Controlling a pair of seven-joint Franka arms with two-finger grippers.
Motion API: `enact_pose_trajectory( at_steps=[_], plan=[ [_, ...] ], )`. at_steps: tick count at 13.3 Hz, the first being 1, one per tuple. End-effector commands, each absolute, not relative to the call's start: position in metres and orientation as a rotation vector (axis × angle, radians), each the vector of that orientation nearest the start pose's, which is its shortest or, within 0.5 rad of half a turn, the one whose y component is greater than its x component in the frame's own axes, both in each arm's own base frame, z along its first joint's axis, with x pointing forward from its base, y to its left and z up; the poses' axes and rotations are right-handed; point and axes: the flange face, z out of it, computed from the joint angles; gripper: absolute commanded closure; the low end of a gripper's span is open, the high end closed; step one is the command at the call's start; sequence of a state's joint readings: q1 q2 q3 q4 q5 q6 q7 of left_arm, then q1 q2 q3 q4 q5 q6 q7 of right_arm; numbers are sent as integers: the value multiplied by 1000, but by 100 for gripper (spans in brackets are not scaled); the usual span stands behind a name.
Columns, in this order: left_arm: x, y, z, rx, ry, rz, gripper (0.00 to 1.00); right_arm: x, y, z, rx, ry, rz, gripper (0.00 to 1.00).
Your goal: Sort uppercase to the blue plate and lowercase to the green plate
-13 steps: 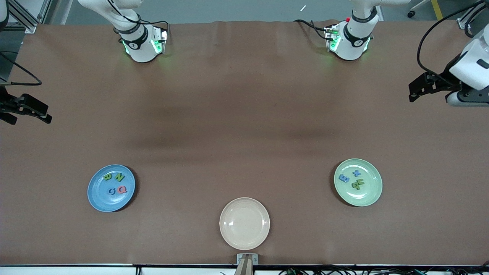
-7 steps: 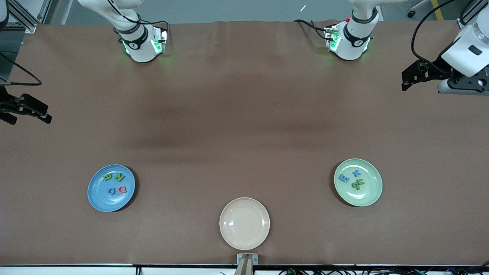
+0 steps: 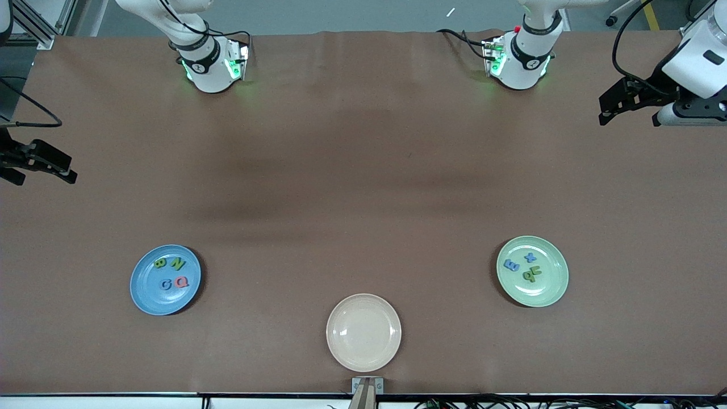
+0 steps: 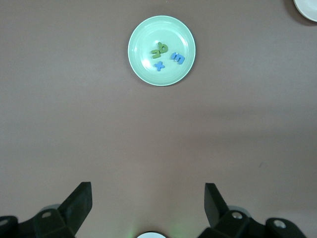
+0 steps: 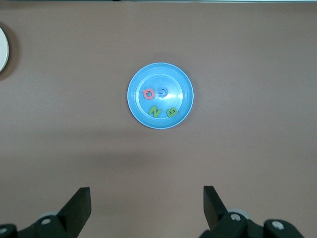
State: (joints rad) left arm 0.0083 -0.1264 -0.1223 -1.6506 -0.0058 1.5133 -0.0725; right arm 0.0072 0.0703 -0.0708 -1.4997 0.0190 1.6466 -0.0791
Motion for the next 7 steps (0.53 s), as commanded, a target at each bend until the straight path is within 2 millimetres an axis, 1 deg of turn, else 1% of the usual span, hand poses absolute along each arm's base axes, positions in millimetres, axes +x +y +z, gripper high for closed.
enact_pose_trajectory(
  at_steps=[1, 7],
  plan=[
    [506, -66, 657, -3149, 52, -2, 0, 583, -35, 628, -3138, -17, -119, 0],
    [510, -66, 658, -3136, 62, -9, 0, 583, -36, 628, -3137, -12, -119, 0]
  ],
)
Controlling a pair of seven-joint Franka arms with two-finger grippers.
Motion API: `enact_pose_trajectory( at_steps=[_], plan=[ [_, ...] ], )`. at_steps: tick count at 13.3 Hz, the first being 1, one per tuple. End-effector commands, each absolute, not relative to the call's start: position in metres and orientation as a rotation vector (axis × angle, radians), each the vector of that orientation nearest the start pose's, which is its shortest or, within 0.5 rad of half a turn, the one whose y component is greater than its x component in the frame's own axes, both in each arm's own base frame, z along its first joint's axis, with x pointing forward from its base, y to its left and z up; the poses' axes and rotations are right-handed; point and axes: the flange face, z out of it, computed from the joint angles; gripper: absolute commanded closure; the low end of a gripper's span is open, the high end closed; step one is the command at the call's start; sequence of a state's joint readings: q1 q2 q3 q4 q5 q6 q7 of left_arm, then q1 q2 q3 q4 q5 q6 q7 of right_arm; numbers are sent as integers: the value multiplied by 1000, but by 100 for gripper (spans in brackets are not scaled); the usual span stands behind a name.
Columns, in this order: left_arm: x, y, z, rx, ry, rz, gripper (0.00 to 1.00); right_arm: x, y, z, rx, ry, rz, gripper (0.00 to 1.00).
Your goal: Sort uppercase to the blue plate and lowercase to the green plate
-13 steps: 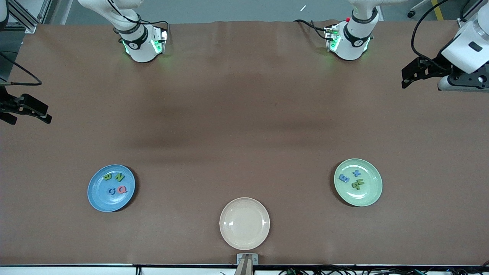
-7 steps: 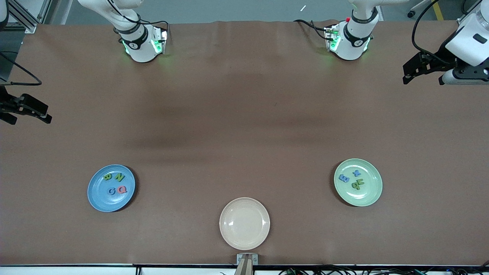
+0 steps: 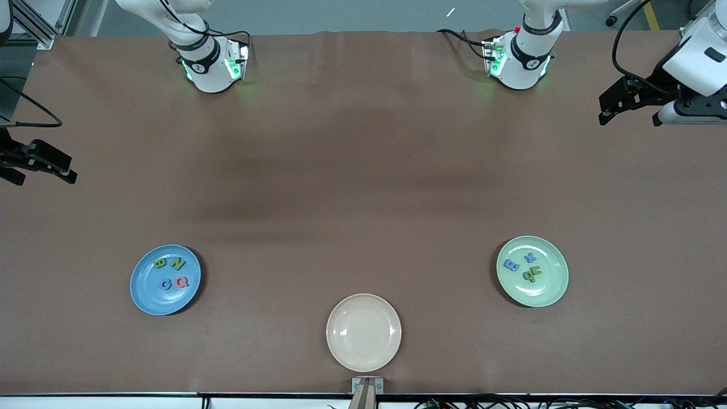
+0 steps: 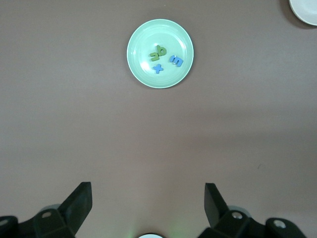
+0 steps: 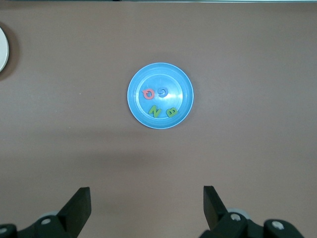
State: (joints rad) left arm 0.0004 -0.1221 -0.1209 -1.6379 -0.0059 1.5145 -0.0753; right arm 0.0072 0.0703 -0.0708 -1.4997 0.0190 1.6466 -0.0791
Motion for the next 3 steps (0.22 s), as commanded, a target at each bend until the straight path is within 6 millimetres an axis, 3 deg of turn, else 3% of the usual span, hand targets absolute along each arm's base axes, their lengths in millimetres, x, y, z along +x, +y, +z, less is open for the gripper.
enact_pose_trajectory(
  at_steps=[1, 3],
  plan=[
    [509, -66, 659, -3134, 60, -12, 0, 583, -36, 628, -3135, -12, -121, 0],
    [509, -67, 660, -3134, 62, -17, 0, 583, -36, 628, -3135, -12, -119, 0]
  ],
)
